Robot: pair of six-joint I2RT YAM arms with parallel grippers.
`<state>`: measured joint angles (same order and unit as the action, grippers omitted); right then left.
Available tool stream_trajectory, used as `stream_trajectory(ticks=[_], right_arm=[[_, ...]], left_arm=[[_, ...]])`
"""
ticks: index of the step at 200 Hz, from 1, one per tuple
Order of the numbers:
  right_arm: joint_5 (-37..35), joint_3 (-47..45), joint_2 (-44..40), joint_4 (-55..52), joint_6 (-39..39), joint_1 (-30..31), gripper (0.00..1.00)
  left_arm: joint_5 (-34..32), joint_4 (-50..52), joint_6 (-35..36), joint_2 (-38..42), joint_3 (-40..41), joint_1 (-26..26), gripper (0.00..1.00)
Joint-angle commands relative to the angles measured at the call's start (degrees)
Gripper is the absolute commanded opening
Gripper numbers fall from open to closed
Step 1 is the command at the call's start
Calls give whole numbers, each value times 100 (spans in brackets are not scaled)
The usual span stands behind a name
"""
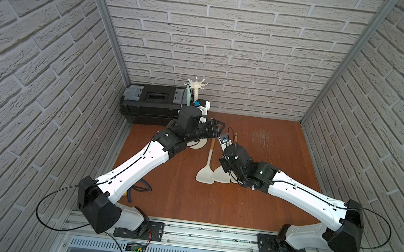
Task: Take the spatula off the kitchen utensil rack
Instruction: Take off the spatula from the rack.
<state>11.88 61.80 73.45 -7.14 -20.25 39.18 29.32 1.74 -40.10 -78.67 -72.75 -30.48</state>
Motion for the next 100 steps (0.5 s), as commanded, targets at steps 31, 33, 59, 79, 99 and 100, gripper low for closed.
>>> stream_trajectory(ticks=[31,33,59,79,99,100], right_arm=[[-3647,307,93,-1399,1491,827,3],[-3734,324,102,-1414,1507,859,3],[-4585,574,355,-1547,1705,1187,3],[-5048,751,511,-1641,1682,1340,3],[-5301,833,614,-1663,1691,1453,3],[-5306,829,620,-1666,1687,1453,3]], left_arm=[[-1402,813,-490,231,-364,-116,60],[-1449,835,-503,226,-381,-149,60],[-2087,1201,-606,76,-576,-519,60],[-2290,1337,-775,-142,-650,-690,57],[-2215,1385,-964,-332,-697,-725,43],[-2213,1383,-973,-337,-697,-724,42]])
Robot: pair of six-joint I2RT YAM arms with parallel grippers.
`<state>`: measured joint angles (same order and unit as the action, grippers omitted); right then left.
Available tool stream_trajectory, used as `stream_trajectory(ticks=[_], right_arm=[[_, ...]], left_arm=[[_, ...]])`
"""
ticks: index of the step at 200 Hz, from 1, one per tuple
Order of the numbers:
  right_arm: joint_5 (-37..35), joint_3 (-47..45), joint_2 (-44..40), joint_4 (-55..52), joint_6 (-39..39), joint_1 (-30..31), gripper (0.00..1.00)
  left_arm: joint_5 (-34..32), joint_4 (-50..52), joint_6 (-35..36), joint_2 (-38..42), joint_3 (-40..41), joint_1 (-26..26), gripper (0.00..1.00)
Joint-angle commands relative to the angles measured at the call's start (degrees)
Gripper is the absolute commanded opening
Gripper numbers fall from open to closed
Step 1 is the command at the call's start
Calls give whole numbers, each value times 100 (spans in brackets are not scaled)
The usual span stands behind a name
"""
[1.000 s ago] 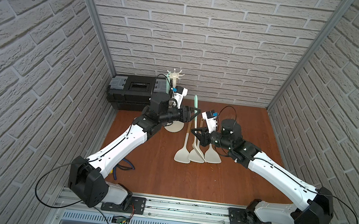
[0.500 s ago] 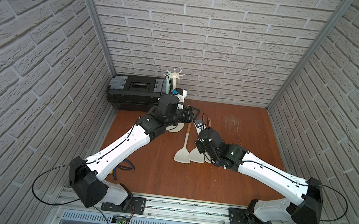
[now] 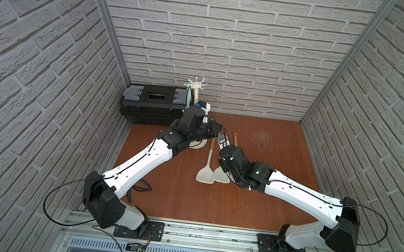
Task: Take the spatula off the kitchen utensil rack
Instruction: Take off the spatula from the rack.
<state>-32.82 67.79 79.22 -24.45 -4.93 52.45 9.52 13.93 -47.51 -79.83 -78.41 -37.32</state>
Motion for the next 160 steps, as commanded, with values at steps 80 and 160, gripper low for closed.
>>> stream_trajectory(ticks=[80,160], right_arm=[[2452,93,-370,268,-360,-481,52],[4943,461,-23,321,-992,-1242,47]], left_arm=[[275,-50,412,-4,31,250,0],[2256,-874,383,38,318,717,0]])
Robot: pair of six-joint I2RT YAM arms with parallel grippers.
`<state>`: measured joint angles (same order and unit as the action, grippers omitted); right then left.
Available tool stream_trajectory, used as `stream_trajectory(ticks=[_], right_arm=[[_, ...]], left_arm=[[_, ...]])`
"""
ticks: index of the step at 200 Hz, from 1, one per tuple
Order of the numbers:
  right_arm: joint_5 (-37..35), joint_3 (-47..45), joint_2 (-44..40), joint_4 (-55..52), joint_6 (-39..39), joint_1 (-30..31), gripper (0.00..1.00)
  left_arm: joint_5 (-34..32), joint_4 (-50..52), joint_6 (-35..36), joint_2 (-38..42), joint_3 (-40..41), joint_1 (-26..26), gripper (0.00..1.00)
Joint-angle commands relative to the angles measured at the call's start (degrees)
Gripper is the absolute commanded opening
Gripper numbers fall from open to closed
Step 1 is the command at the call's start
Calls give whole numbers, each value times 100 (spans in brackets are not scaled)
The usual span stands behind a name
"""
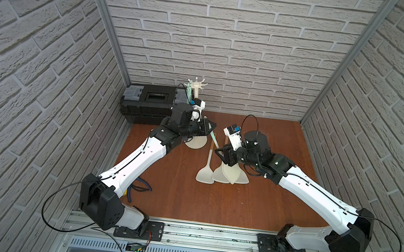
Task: Take the spatula off the kitchen utensil rack
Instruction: Take off the spatula from the rack.
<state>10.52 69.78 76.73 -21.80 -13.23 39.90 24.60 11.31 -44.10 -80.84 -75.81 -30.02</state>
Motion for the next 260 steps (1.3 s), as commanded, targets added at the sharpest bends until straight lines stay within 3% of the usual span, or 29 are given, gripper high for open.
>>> stream_trajectory(ticks=[1,37,49,86,123,131,144,152,185,202,212,228,260], right_arm=[[609,272,236,55,-166,11,47],[358,380,414,-37,-234,10,29],[110,336,373,-64,-241,18,28],[-465,227,270,-186,-146,18,41],[-309,285,428,-278,5,21,48],[-255,312,471,-298,6,27,41],[-226,298,488,-251,-27,27,14],[-234,266,454,-176,-52,33,5],[-674,185,260,-87,-218,-13,3],[-1110,273,241,-366,-204,-95,3],[-1306,385,287,-670,-169,-232,3],[-1594,659,492,-1331,-118,-583,2],[-1794,1009,1097,-2395,-286,-1709,3]], left_arm=[[756,-612,33,143,58,-13,0],[783,-614,56,241,153,-13,0],[774,-561,109,292,163,-4,0],[757,-482,182,376,214,32,0],[808,-507,178,369,252,57,0],[825,-506,186,370,269,58,0],[834,-491,188,389,291,81,0],[836,-460,199,407,312,108,0],[651,-89,382,562,329,262,0],[471,178,532,660,313,335,39],[329,349,636,724,287,376,51],[112,595,774,817,281,448,58],[52,804,911,877,371,585,59]])
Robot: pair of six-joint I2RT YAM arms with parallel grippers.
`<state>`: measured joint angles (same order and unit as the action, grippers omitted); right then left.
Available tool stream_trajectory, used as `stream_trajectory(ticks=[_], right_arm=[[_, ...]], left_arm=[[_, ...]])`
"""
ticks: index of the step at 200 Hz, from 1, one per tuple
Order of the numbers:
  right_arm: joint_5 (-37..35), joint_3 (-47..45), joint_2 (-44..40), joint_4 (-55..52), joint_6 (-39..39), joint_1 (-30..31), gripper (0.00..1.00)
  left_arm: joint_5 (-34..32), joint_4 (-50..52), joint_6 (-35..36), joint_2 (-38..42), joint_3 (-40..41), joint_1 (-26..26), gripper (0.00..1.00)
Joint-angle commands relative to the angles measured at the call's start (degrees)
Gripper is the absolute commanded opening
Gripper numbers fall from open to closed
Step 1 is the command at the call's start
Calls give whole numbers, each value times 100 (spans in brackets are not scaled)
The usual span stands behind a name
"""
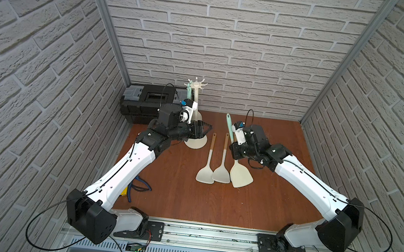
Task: Take the spatula off the kitchen utensil rack
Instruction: Take off the spatula from the rack, then place the spatula at the center of the board.
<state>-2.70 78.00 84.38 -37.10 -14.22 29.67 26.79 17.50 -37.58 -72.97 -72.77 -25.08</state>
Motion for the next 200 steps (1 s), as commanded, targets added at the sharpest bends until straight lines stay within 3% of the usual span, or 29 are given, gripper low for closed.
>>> stream_trajectory(ticks=[1,31,72,133,200], right_arm=[[-479,179,346,-871,-196,-715,3],[-945,0,774,-1059,-372,-1385,3],[-1319,-131,1462,-932,-385,-1833,3],[-863,-377,2273,-43,-255,-2018,3],[-220,-38,2856,388,-433,-1905,3]], left_arm=[[-166,185,260,99,77,95,59],[-119,233,346,84,176,179,60],[54,213,391,-88,254,327,59],[362,-50,362,-470,353,456,59],[418,-210,392,-693,239,515,59]])
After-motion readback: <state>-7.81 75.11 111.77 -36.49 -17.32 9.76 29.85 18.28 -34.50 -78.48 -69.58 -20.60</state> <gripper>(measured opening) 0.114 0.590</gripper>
